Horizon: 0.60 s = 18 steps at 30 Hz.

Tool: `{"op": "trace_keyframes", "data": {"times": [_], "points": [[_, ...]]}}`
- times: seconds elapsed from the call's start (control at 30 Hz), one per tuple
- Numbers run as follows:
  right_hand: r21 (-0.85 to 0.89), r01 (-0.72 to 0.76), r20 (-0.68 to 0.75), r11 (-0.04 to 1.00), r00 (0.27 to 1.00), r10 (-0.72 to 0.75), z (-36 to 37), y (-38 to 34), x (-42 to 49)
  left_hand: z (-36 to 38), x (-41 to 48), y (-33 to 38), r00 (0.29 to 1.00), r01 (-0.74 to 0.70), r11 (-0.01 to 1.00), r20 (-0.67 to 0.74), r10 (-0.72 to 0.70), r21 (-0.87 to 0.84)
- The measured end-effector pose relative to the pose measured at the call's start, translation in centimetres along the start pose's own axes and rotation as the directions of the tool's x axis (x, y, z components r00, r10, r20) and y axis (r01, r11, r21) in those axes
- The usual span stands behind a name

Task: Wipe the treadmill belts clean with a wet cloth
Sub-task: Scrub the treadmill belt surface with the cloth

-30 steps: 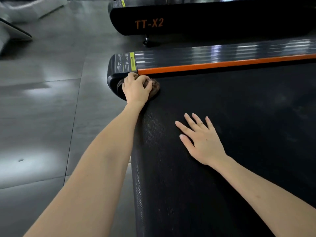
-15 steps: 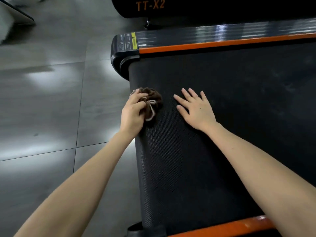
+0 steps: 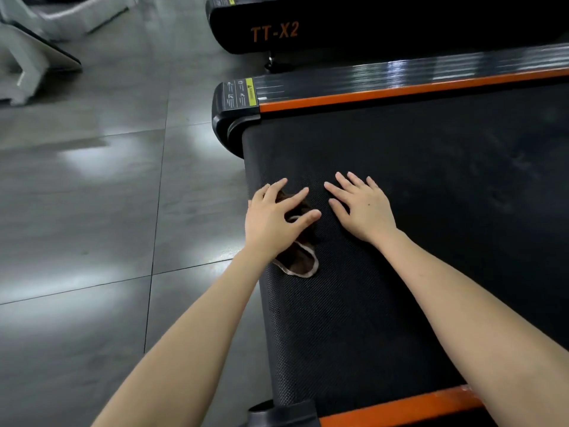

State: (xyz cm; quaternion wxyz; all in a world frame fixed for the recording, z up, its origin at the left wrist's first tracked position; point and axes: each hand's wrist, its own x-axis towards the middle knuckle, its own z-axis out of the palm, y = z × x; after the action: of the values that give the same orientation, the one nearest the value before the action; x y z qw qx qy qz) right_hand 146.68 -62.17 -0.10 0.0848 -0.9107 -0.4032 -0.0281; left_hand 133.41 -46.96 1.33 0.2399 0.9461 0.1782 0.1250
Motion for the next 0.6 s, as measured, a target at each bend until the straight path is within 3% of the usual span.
{"op": "trace_keyframes", "data": {"times": [0.1, 0.17, 0.33, 0.47, 0.53, 0.6], "points": [[-0.001, 0.016, -0.029, 1.000, 0.999, -0.016, 0.3, 0.1, 0.2, 1.2, 0.0, -0.6, 0.969, -0.108, 0.990, -0.232, 0.085, -0.090], [-0.006, 0.015, -0.011, 1.000, 1.000, -0.015, 0.3, 0.1, 0.2, 1.6, -1.5, -0.8, 0.945, -0.183, 0.971, -0.300, 0.131, -0.152], [-0.015, 0.024, 0.012, 1.000, 1.000, -0.024, 0.1, 0.0, 0.0, 1.3, -9.5, 0.1, 0.925, -0.326, 0.919, -0.276, 0.262, -0.221], [-0.020, 0.025, 0.017, 0.999, 1.000, -0.024, 0.2, 0.0, 0.1, 1.4, -10.1, -0.7, 0.896, -0.404, 0.902, -0.265, 0.356, -0.153], [-0.020, 0.016, 0.015, 1.000, 1.000, -0.016, 0.2, 0.0, 0.3, 1.5, -6.8, -1.0, 0.917, -0.304, 0.946, -0.303, 0.258, -0.115], [-0.025, 0.009, 0.020, 1.000, 1.000, -0.009, 0.2, -0.1, 0.3, 1.3, -3.0, -1.1, 0.940, -0.080, 0.989, -0.339, 0.034, -0.124]]}}
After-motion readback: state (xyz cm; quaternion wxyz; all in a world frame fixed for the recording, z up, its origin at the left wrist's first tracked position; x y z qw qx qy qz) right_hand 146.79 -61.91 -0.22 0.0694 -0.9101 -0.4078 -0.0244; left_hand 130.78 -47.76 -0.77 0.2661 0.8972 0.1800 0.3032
